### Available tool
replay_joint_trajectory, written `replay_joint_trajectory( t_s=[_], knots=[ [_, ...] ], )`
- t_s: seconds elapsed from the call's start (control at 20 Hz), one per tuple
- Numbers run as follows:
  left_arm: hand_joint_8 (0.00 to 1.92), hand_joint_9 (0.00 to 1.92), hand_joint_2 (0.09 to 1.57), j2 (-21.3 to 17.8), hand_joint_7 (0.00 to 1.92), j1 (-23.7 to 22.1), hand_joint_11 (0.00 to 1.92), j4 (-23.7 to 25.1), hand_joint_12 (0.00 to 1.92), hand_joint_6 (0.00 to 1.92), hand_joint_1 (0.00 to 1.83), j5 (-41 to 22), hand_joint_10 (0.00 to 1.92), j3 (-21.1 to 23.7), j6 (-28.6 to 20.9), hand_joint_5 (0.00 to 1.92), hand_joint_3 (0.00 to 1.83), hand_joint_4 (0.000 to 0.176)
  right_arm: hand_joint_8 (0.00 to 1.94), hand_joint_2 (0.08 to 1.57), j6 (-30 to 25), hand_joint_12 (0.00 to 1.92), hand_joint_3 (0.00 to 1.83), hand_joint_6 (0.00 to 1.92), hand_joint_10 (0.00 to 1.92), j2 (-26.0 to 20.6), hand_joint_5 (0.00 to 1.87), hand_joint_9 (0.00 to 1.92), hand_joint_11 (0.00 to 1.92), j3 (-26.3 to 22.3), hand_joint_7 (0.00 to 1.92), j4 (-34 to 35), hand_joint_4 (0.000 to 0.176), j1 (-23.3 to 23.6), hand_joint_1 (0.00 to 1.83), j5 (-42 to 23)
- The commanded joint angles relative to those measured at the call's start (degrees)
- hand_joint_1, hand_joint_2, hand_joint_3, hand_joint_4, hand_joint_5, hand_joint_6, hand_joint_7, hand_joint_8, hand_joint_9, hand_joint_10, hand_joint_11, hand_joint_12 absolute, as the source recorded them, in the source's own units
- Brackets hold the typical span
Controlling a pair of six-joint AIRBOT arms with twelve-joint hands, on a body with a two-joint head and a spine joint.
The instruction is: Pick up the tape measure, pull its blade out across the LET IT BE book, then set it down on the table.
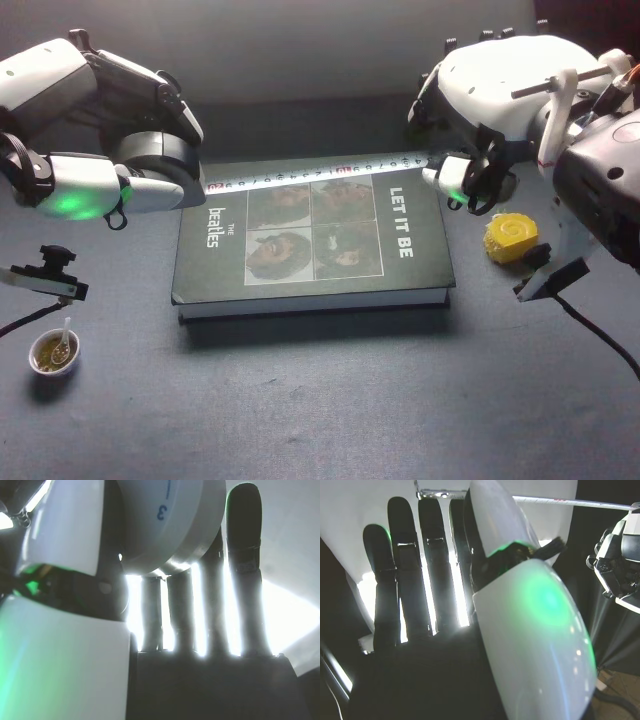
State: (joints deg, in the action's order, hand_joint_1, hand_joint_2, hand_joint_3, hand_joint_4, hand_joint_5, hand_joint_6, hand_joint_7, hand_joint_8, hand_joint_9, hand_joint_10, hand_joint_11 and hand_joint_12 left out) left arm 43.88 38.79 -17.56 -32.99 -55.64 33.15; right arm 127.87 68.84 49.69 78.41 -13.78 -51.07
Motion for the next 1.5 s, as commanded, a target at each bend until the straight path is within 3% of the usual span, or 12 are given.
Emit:
replay_joint_trajectory(
  t_s=[0.0,0.1,0.15,0.2,0.25,0.3,0.5,0.9,1.45],
  knots=[
    [0.92,0.90,1.09,-0.5,1.05,-0.8,0.79,-0.1,1.09,0.73,1.38,-7.6,1.24,-0.2,-0.7,1.03,0.00,0.000,0.02,1.17,-0.1,1.33,0.00,0.04,0.18,-0.2,0.81,0.77,0.33,0.2,0.84,-4.8,0.000,0.2,1.07,-2.5],
    [0.92,0.90,1.09,-0.5,1.05,-0.7,0.81,0.0,1.09,0.73,1.38,-7.6,1.24,-0.2,-0.7,1.03,0.00,0.000,0.04,1.17,-0.2,1.33,0.00,0.04,0.19,-0.2,0.82,0.79,0.35,0.2,0.87,-4.8,0.000,0.3,1.08,-2.5],
    [0.92,0.90,1.09,-0.5,1.05,-0.8,0.81,0.0,1.09,0.73,1.38,-7.6,1.24,-0.2,-0.7,1.03,0.00,0.000,0.04,1.20,-0.2,1.35,0.00,1.01,0.25,-0.2,0.80,0.81,0.38,0.2,0.90,-4.8,0.000,0.3,1.10,-2.5],
    [0.92,0.90,1.09,-0.5,1.05,-0.8,0.81,0.0,1.09,0.73,1.38,-7.6,1.24,-0.2,-0.7,1.03,0.00,0.000,0.04,1.23,-0.2,1.39,0.00,1.27,0.38,-0.2,0.75,0.80,0.40,0.2,0.93,-4.8,0.000,0.3,1.09,-2.5],
    [0.92,0.90,1.09,-0.5,1.05,-0.8,0.81,0.0,1.09,0.73,1.38,-7.6,1.24,-0.2,-0.7,1.03,0.00,0.000,0.93,1.23,-0.2,1.42,0.00,1.31,1.25,-0.2,0.74,0.79,0.49,0.2,0.81,-4.8,0.000,0.2,1.29,-2.5],
    [0.92,0.90,1.09,-0.5,1.05,-0.8,0.81,0.0,1.09,0.73,1.38,-7.7,1.24,-0.2,-0.7,1.03,0.00,0.000,1.13,1.22,-0.2,1.48,0.00,1.34,1.45,-0.2,0.73,0.77,0.53,0.2,0.76,-4.8,0.000,0.2,1.33,-2.5],
    [0.92,0.90,1.09,-0.5,1.05,-0.7,0.80,0.0,1.08,0.73,1.38,-7.8,1.24,-0.2,-0.7,1.03,0.00,0.000,1.11,1.19,-0.2,1.53,0.00,1.28,1.47,-0.2,0.73,0.80,0.63,0.2,0.85,-4.8,0.000,0.2,1.35,-2.5],
    [0.93,0.91,1.09,-0.5,1.03,-0.7,0.82,0.2,1.06,0.72,1.38,-7.9,1.23,-0.3,-0.7,1.03,0.00,0.000,1.13,1.19,-0.3,1.54,0.00,1.24,1.47,-1.1,0.73,0.80,0.63,0.1,0.86,-4.8,0.000,0.0,1.35,-3.4],
    [0.96,0.92,1.09,-0.5,1.00,-0.3,0.81,1.0,1.06,0.71,1.38,-7.9,1.23,-0.5,-0.7,1.05,0.00,0.000,1.14,1.19,-0.4,1.53,0.00,1.23,1.47,-8.4,0.74,0.80,0.62,-3.8,0.86,-6.7,0.000,-1.8,1.35,-3.2]
  ],
)
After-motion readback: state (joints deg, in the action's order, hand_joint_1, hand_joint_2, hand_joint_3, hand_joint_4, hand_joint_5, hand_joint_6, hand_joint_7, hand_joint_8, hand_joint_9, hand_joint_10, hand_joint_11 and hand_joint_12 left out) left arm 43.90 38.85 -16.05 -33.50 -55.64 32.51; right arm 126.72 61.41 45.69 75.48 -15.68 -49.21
